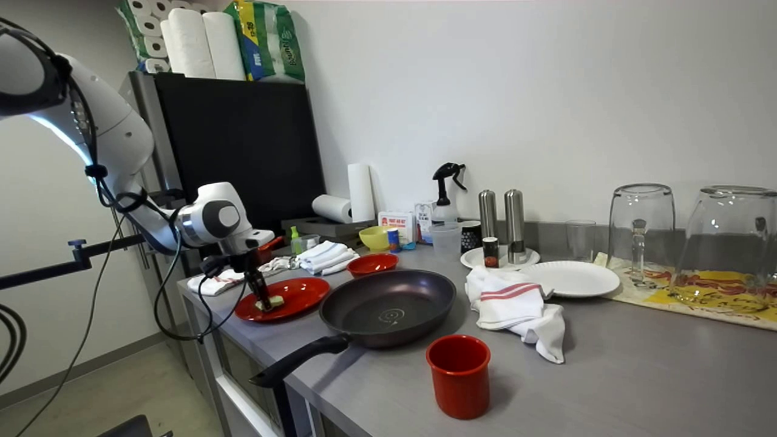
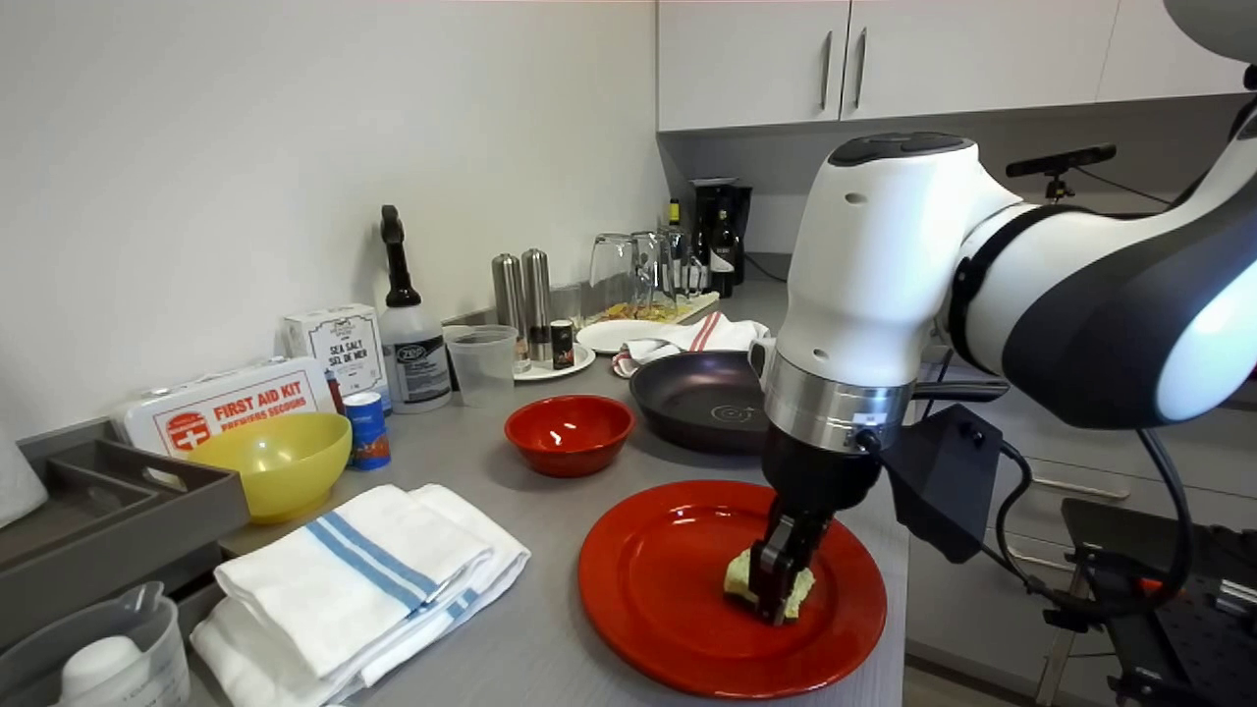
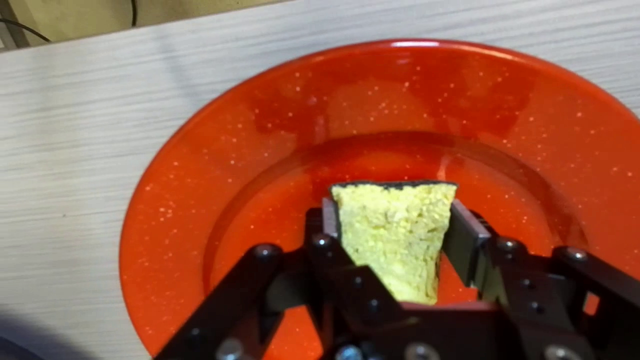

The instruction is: Pick up the sponge and clean the red plate

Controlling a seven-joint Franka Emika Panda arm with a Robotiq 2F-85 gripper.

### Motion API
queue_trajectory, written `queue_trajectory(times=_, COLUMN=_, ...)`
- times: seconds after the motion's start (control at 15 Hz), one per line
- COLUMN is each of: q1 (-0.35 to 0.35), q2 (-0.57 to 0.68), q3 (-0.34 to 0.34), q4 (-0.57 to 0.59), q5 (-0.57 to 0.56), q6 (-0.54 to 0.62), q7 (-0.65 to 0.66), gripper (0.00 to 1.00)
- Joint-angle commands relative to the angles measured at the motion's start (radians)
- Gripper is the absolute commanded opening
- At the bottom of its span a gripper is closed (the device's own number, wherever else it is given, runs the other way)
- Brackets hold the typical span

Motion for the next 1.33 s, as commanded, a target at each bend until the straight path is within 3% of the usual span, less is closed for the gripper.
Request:
queue_trajectory(times=0.0, q1=-0.001, q2=-0.038, q3=-0.005, q4=-0.053, q5=-0.003, q6=0.019, q7=0.027, gripper=0.27)
queue_trajectory(times=0.6, q1=-0.017, q2=-0.057, q3=-0.011, q4=-0.090, q5=-0.024, q6=0.042, q7=0.063, gripper=0.27)
queue_trajectory(times=1.27, q1=-0.056, q2=-0.015, q3=-0.077, q4=-0.040, q5=-0.128, q6=0.028, q7=0.089, gripper=0.27)
